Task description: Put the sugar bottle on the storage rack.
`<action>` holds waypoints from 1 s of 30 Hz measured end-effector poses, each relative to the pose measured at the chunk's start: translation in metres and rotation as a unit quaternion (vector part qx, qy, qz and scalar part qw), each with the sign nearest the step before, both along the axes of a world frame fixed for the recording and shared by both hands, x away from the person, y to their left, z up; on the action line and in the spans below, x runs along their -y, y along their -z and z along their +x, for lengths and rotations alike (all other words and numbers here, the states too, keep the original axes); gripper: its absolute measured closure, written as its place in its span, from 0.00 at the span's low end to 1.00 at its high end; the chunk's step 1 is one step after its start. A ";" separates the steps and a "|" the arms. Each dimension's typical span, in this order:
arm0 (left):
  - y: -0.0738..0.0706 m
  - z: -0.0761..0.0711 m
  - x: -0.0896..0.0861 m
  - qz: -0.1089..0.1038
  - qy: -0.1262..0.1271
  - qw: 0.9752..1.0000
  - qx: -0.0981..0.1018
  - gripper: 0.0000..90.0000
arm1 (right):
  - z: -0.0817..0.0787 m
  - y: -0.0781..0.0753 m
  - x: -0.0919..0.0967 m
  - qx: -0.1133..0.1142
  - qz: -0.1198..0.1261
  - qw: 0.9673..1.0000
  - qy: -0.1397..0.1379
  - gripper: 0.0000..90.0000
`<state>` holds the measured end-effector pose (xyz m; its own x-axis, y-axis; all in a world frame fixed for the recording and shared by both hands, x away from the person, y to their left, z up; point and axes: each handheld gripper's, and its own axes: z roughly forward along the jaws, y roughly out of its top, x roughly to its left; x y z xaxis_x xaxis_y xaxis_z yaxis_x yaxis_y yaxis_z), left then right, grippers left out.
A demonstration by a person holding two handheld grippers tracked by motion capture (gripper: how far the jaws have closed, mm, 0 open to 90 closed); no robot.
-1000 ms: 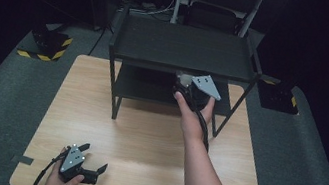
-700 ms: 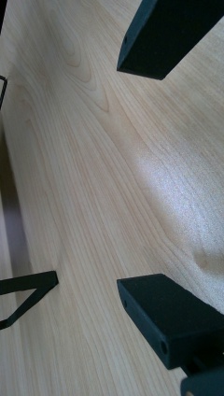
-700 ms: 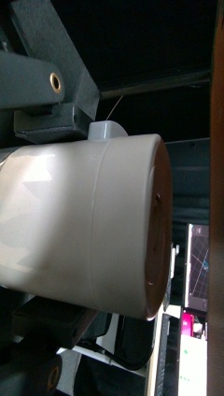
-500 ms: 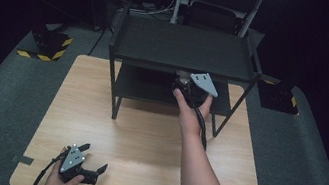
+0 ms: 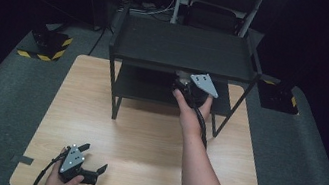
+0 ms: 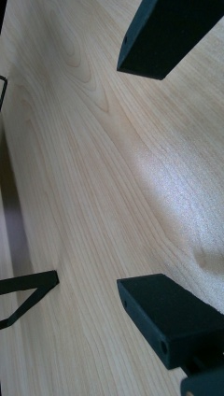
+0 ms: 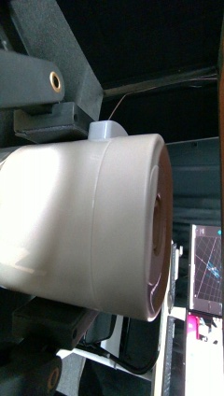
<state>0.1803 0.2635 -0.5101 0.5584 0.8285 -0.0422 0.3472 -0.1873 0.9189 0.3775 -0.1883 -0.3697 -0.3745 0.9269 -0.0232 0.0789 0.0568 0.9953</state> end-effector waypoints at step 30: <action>0.000 0.000 0.001 0.003 0.001 1.000 0.000 0.00 | -0.046 0.013 0.043 0.010 -0.014 0.998 -0.059 0.00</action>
